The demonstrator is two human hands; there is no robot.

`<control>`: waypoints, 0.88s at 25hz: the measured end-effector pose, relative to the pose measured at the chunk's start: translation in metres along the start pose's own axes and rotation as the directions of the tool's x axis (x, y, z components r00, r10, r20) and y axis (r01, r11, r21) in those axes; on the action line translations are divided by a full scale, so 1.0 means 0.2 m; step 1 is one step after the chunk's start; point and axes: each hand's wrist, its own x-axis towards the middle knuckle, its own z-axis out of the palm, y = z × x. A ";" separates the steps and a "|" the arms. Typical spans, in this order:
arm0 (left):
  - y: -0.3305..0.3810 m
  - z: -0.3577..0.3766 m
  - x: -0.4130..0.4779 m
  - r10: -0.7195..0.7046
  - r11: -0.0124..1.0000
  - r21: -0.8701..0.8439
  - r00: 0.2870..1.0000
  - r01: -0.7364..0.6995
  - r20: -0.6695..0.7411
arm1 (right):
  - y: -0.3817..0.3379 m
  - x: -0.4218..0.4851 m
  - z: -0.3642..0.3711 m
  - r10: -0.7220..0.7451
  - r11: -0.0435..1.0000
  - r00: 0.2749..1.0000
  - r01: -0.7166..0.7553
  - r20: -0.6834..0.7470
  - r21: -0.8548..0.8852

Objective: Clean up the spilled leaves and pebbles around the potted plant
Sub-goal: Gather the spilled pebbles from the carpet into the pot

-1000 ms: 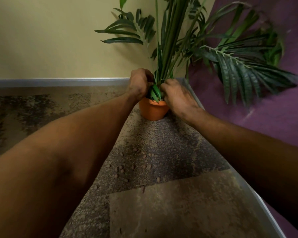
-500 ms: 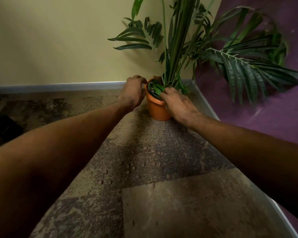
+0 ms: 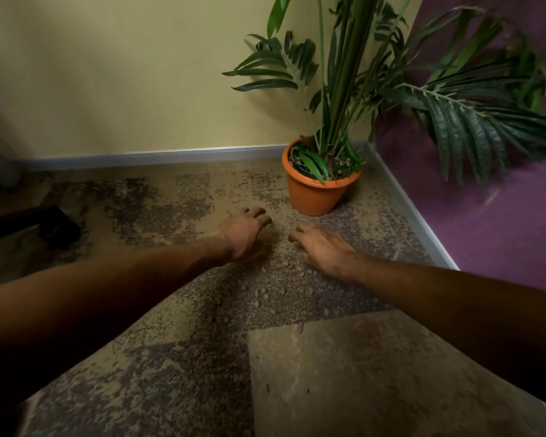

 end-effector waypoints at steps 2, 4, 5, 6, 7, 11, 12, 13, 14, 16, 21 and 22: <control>0.03 0.05 -0.01 -0.003 0.999 -0.038 0.994 0.008 0.109 | -0.01 0.01 0.05 0.008 0.999 0.997 -0.012 0.080 0.039; 0.05 0.08 -0.01 0.011 0.999 -0.054 0.981 -0.001 0.195 | -0.02 0.03 0.08 0.012 0.998 0.989 -0.021 0.150 0.058; 0.06 0.09 -0.01 0.033 0.998 -0.057 0.973 -0.020 0.230 | -0.03 0.04 0.10 0.008 0.998 0.984 -0.018 0.176 0.058; 0.07 0.11 -0.01 0.053 0.997 -0.069 0.967 -0.037 0.250 | -0.04 0.05 0.11 0.003 0.999 0.979 -0.014 0.204 0.053; 0.08 0.12 -0.02 0.059 0.994 -0.099 0.966 -0.035 0.251 | -0.05 0.05 0.13 -0.002 0.999 0.974 -0.009 0.225 0.050; 0.08 0.20 -0.04 0.005 0.978 -0.205 0.978 0.039 0.210 | -0.06 0.08 0.19 0.007 0.999 0.967 -0.019 0.253 0.046; 0.08 0.22 -0.04 -0.018 0.972 -0.226 0.977 0.067 0.213 | -0.07 0.08 0.20 0.010 0.998 0.970 -0.024 0.244 0.054; 0.08 0.23 -0.04 -0.039 0.963 -0.252 0.976 0.094 0.216 | -0.08 0.10 0.21 0.013 0.998 0.975 -0.028 0.223 0.064; 0.08 0.24 -0.05 -0.054 0.954 -0.277 0.975 0.115 0.216 | -0.09 0.11 0.22 0.024 0.997 0.978 -0.039 0.207 0.070; 0.08 0.27 -0.05 -0.067 0.937 -0.322 0.974 0.136 0.217 | -0.09 0.12 0.24 0.049 0.995 0.981 -0.063 0.186 0.072; 0.11 0.29 -0.04 -0.123 0.906 -0.373 0.968 0.199 0.219 | -0.07 0.12 0.25 0.011 0.987 0.991 -0.032 0.134 0.158; 0.12 0.29 -0.04 -0.137 0.887 -0.406 0.965 0.221 0.226 | -0.08 0.13 0.24 0.054 0.979 0.989 -0.079 0.139 0.188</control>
